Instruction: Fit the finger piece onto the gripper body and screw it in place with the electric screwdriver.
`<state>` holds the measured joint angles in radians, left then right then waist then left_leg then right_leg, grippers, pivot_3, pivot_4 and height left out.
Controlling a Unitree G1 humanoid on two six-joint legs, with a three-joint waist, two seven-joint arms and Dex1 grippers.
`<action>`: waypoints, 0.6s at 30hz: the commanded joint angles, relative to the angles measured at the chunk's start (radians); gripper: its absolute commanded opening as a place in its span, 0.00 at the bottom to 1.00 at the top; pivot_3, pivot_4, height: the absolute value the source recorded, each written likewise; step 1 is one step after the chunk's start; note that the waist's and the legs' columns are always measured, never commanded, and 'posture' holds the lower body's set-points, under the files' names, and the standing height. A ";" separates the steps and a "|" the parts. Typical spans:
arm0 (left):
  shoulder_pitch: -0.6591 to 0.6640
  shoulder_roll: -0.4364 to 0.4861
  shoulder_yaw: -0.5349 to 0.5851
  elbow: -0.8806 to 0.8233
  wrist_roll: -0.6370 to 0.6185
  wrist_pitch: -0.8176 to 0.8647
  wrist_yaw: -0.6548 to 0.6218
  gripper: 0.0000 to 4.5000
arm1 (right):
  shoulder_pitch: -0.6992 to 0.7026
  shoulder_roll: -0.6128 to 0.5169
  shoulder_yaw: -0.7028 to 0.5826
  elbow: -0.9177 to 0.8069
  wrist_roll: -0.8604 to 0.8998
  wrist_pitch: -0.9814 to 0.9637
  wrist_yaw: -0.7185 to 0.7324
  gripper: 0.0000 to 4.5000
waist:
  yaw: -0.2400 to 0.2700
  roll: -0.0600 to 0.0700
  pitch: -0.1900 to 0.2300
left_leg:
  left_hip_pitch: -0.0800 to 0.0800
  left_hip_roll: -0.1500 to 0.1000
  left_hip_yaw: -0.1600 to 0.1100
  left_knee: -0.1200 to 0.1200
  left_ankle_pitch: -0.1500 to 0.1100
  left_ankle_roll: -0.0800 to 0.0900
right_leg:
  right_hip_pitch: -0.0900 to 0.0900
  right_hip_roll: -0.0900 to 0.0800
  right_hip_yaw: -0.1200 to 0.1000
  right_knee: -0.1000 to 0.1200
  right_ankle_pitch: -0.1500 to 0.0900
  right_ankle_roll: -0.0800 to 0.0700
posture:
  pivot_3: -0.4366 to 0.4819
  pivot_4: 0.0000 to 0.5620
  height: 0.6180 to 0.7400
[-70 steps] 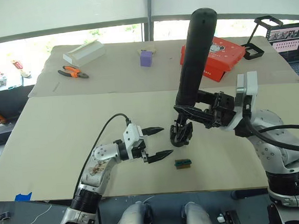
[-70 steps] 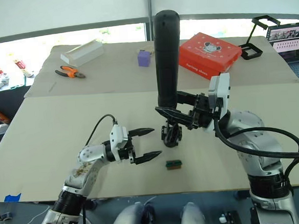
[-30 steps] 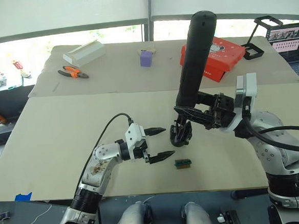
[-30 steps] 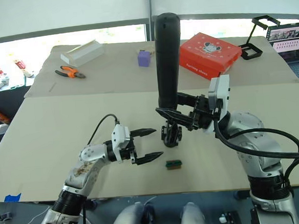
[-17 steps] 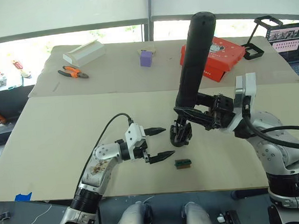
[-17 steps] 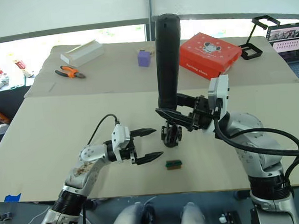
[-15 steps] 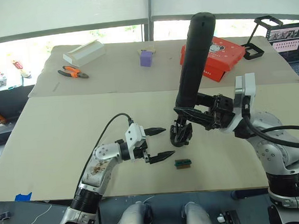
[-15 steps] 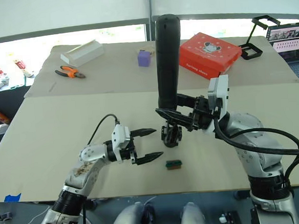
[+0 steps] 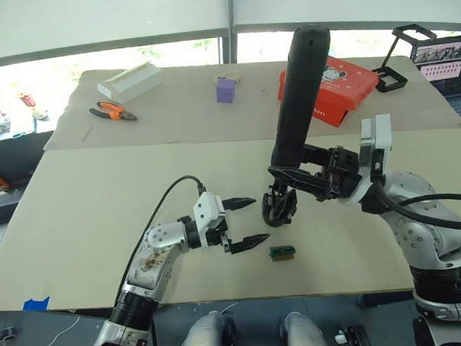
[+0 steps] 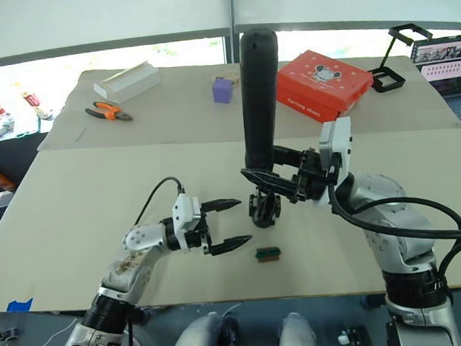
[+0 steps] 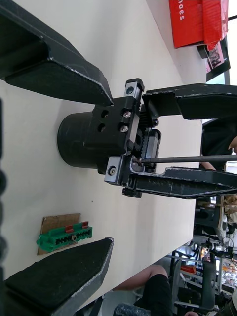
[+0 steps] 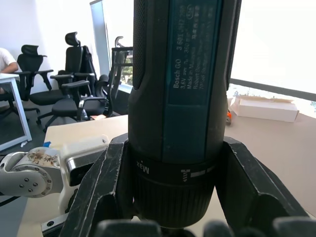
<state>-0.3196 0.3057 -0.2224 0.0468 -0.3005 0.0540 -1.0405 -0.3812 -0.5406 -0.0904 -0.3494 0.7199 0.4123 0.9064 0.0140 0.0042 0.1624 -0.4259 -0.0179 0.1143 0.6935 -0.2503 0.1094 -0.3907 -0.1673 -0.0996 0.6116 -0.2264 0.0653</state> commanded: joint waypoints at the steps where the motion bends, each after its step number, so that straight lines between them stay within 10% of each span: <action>1: -0.013 -0.010 -0.017 0.014 0.022 -0.025 0.007 1.00 | -0.013 0.002 -0.018 -0.020 0.000 -0.032 0.007 0.43 | 0.000 0.000 0.000 | 0.000 0.000 0.000 0.000 0.000 0.000 | 0.000 0.000 0.000 0.000 0.000 0.000 | 0.48 0.27 1.00; 18: -0.191 -0.155 -0.058 0.277 0.122 -0.080 0.052 1.00 | -0.016 -0.003 -0.023 -0.039 0.009 -0.021 0.004 0.43 | 0.004 0.000 0.000 | -0.001 0.000 0.000 0.000 0.000 0.001 | 0.000 0.000 0.000 0.000 0.000 0.000 | 0.48 0.27 1.00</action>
<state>-0.4866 0.1617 -0.2767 0.3243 -0.1823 -0.0106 -0.9940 -0.3820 -0.5403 -0.0906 -0.3499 0.7193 0.4116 0.9113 0.0176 0.0038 0.1626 -0.4266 -0.0181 0.1144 0.6937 -0.2504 0.1102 -0.3905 -0.1678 -0.0998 0.6115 -0.2261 0.0655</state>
